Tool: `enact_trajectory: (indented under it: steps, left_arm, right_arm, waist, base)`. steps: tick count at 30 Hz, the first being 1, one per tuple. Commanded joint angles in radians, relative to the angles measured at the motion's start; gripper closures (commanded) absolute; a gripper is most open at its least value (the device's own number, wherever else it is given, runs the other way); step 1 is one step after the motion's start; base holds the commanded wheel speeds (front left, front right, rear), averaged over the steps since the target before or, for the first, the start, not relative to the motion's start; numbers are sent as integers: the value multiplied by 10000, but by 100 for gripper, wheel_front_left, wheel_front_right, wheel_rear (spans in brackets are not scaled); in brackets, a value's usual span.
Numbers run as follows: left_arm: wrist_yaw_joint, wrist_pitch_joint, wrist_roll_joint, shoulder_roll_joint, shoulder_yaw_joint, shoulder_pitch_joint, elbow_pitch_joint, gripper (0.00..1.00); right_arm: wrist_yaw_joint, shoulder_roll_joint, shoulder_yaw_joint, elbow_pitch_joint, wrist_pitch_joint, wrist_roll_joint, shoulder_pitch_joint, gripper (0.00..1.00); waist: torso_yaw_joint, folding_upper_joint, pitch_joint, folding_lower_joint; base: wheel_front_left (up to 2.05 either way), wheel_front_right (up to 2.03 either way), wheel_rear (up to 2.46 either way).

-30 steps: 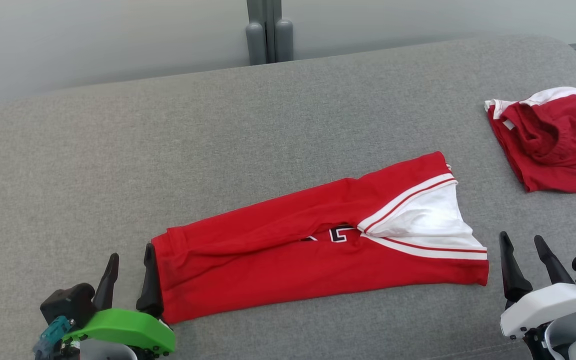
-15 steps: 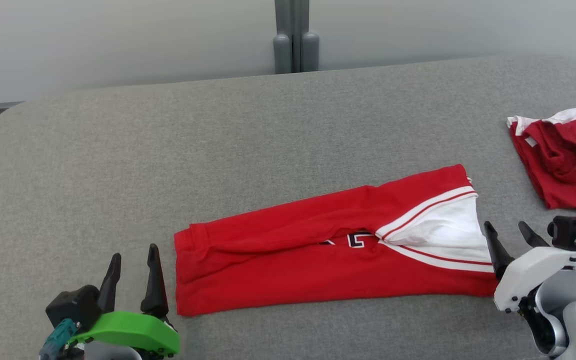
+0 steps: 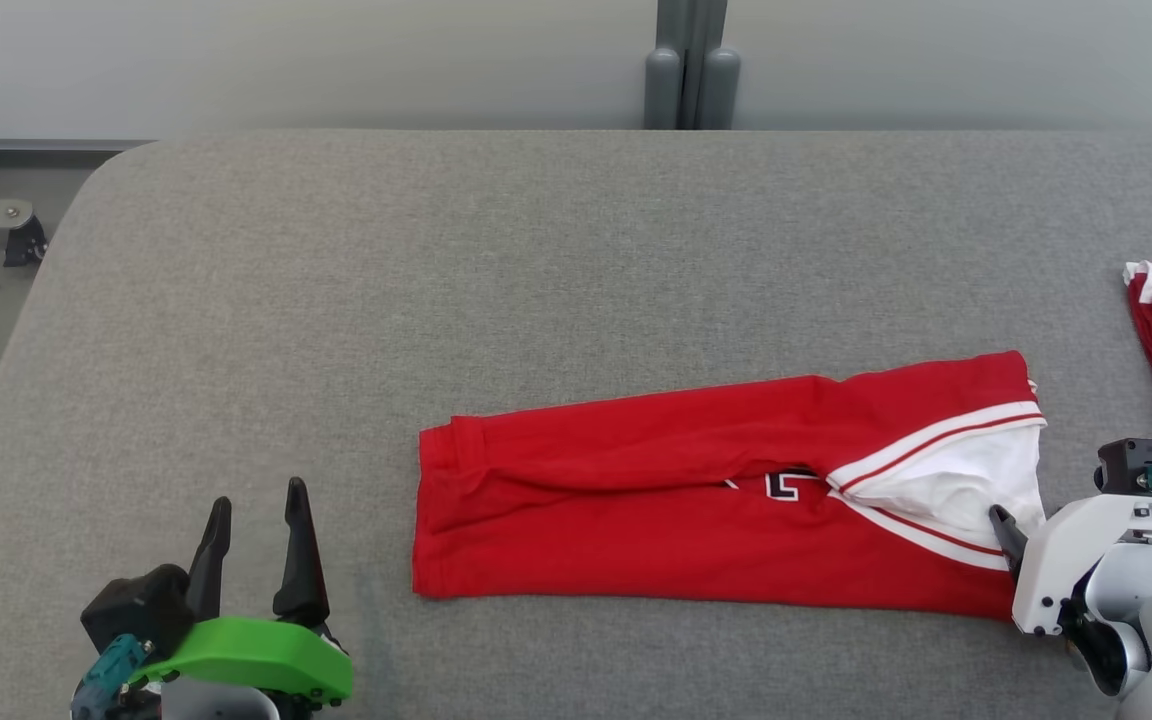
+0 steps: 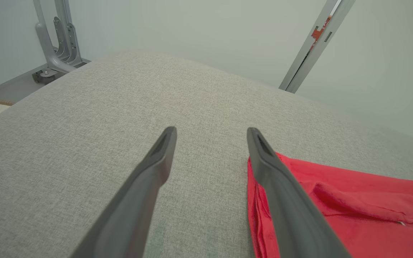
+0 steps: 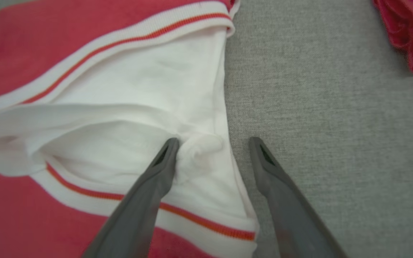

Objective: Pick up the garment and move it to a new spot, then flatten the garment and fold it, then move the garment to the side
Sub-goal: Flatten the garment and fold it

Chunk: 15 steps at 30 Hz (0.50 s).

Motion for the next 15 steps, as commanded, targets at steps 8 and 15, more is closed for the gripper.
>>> enact_trajectory:
  steps: [8, 15]
  left_arm:
    - [16, -6, -76, 79, 9, -188, -59, 0]
    - [-19, 39, -54, 6, -121, -230, -41, 0]
  right_arm:
    - [4, 111, 953, 826, -442, 241, -260, 100]
    - [-21, -63, 684, 1366, -1433, 294, -729, 100]
  waist:
    - [99, 0, -31, 0]
    - [-342, 0, -146, 0]
  base:
    - [0, 0, 0]
    - [0, 0, 0]
